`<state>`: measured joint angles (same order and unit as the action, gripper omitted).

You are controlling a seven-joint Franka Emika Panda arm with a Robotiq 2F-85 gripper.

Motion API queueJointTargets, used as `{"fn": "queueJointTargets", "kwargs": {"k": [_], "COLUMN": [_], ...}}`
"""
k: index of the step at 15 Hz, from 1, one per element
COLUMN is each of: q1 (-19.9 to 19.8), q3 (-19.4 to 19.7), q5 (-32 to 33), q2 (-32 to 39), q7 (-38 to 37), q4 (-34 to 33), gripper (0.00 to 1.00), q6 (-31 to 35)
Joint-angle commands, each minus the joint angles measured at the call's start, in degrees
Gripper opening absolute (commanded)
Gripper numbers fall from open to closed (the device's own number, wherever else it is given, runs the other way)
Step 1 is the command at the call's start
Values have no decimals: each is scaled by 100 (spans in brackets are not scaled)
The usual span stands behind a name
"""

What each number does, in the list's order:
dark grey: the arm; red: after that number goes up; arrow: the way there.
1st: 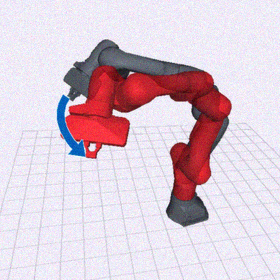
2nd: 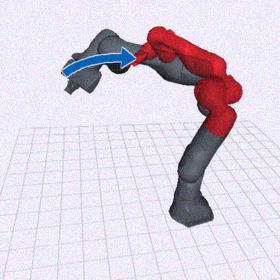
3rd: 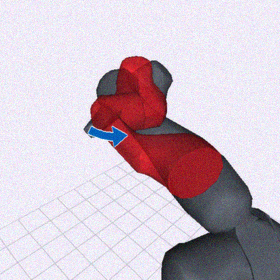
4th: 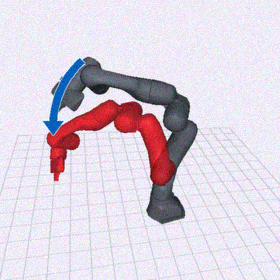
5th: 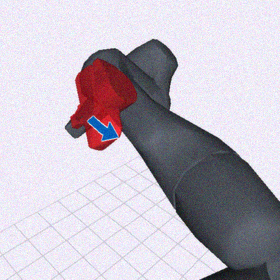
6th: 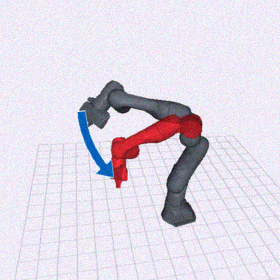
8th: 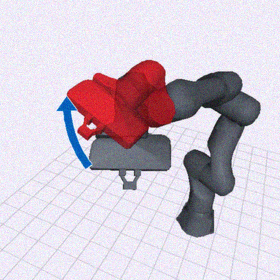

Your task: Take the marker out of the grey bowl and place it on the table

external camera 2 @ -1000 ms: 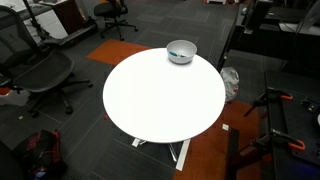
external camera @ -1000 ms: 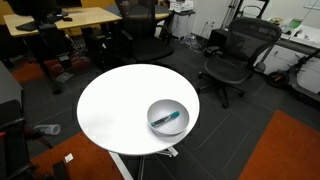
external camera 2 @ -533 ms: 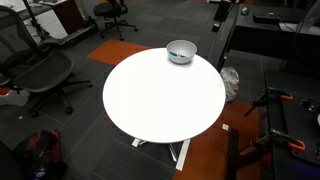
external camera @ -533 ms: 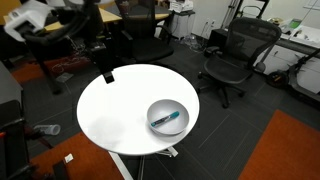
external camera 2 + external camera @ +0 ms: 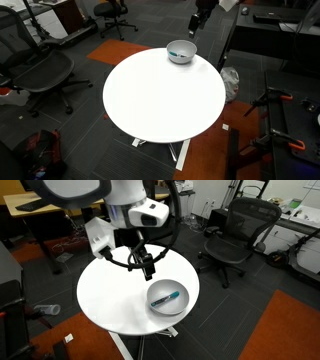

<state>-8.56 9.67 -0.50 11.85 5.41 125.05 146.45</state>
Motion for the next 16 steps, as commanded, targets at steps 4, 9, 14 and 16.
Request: {"fn": "queueJointTargets", "kwargs": {"k": [4, 9, 14, 16], "q1": [-450, -660, -665, -641], "q3": [-181, -337, -367, -360], "q5": [-278, -338, -230, -198], "q2": [1243, 1814, 2246, 2401], "q7": [380, 434, 302, 266], "q4": [-1259, -1778, -2134, -2256], "gripper": [100, 100, 100, 100], "q6": [-35, -82, -99, -101]}}
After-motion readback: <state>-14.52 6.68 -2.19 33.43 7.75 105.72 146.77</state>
